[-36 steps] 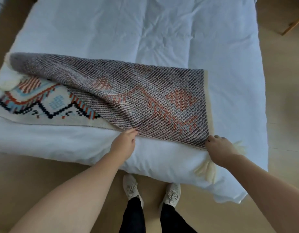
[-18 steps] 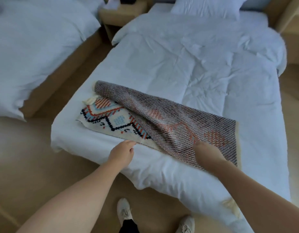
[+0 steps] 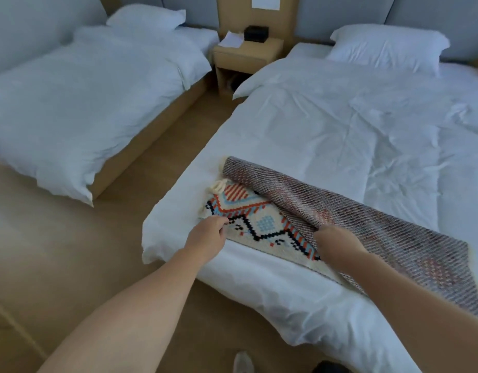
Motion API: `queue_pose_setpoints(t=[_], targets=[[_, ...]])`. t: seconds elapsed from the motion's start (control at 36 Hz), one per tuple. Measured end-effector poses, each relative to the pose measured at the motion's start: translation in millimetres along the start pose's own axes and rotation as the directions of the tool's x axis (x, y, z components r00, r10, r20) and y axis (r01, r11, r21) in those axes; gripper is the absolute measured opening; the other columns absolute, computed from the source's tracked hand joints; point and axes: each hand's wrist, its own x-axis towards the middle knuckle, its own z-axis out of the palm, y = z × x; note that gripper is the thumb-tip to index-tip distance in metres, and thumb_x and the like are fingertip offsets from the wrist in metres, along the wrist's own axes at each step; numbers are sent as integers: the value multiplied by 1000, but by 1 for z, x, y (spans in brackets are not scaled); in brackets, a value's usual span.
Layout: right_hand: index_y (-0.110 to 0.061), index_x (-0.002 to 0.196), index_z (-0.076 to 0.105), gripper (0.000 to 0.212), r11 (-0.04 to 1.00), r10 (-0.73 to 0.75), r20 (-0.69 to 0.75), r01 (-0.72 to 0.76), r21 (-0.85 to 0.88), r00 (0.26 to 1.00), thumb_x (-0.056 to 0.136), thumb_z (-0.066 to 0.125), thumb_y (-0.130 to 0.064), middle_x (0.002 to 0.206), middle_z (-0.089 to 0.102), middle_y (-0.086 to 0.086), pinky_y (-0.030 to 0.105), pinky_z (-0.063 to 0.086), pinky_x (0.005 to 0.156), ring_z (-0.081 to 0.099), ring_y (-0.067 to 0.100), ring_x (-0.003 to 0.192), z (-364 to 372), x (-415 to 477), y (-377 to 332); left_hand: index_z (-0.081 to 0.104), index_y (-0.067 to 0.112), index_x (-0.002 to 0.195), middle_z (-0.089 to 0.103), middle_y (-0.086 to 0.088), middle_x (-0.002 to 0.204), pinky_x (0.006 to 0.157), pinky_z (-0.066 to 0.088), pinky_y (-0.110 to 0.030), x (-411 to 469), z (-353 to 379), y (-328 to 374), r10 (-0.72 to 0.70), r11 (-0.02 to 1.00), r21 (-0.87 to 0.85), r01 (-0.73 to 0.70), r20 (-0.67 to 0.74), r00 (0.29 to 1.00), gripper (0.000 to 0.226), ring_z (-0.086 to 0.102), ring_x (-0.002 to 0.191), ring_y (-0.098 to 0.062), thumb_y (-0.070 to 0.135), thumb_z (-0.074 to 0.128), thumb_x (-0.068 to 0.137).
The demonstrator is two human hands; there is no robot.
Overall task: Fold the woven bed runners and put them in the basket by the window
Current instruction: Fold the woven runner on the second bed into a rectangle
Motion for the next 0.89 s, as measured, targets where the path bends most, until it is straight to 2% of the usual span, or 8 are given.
queue_pose_setpoints(t=[0.25, 0.33, 0.47, 0.56, 0.75, 0.83, 0.89], targets=[[-15, 102, 60, 22, 999, -34, 27, 34, 2, 999, 92, 40, -11, 105, 55, 3, 31, 38, 71, 54, 23, 99, 3, 59, -26, 54, 18, 132, 56, 0, 133, 93, 47, -32, 54, 2, -39, -9, 998, 56, 5, 73, 997, 36, 54, 116, -19, 22, 42, 98], [-14, 100, 60, 22, 999, -41, 53, 40, 17, 998, 91, 41, -9, 105, 56, 4, 32, 42, 72, 55, 24, 98, 3, 83, -24, 54, 19, 133, 55, 0, 133, 92, 46, -33, 70, 5, -50, -63, 997, 58, 58, 90, 994, 37, 53, 116, -20, 21, 40, 99], [-12, 100, 61, 23, 999, -25, 95, 21, 40, 995, 90, 42, -6, 102, 54, 5, 31, 40, 68, 54, 23, 90, 2, 125, -28, 57, 21, 130, 58, 0, 128, 93, 47, -34, 93, 1, -77, -125, 988, 103, 112, 125, 984, 36, 55, 112, -19, 20, 39, 98], [-13, 98, 59, 21, 997, -61, 116, 56, 48, 991, 89, 42, -5, 100, 54, 5, 32, 45, 73, 52, 23, 88, 3, 146, -38, 57, 19, 129, 58, 0, 128, 94, 45, -33, 108, -2, -95, -143, 984, 124, 127, 130, 981, 35, 55, 114, -19, 20, 39, 98], [-13, 107, 59, 26, 994, -101, 191, 91, 61, 976, 89, 42, -5, 105, 54, 6, 35, 49, 80, 55, 25, 95, 19, 202, -82, 53, 17, 132, 58, -2, 130, 92, 45, -31, 157, 13, -150, -202, 972, 153, 178, 163, 966, 36, 56, 114, -21, 20, 43, 98], [-13, 104, 60, 24, 995, -79, 212, 65, 70, 974, 89, 43, -4, 101, 55, 5, 36, 51, 76, 55, 23, 88, 33, 233, -107, 53, 16, 131, 61, -3, 125, 88, 47, -32, 187, 32, -179, -201, 966, 202, 161, 200, 959, 35, 58, 111, -22, 23, 46, 97], [-14, 103, 60, 21, 994, -60, 236, 36, 107, 970, 91, 44, -6, 100, 54, 4, 33, 46, 74, 53, 22, 87, 48, 255, -130, 52, 14, 126, 62, -4, 119, 84, 47, -33, 209, 49, -200, -202, 965, 213, 151, 243, 949, 32, 58, 106, -23, 25, 48, 96]])
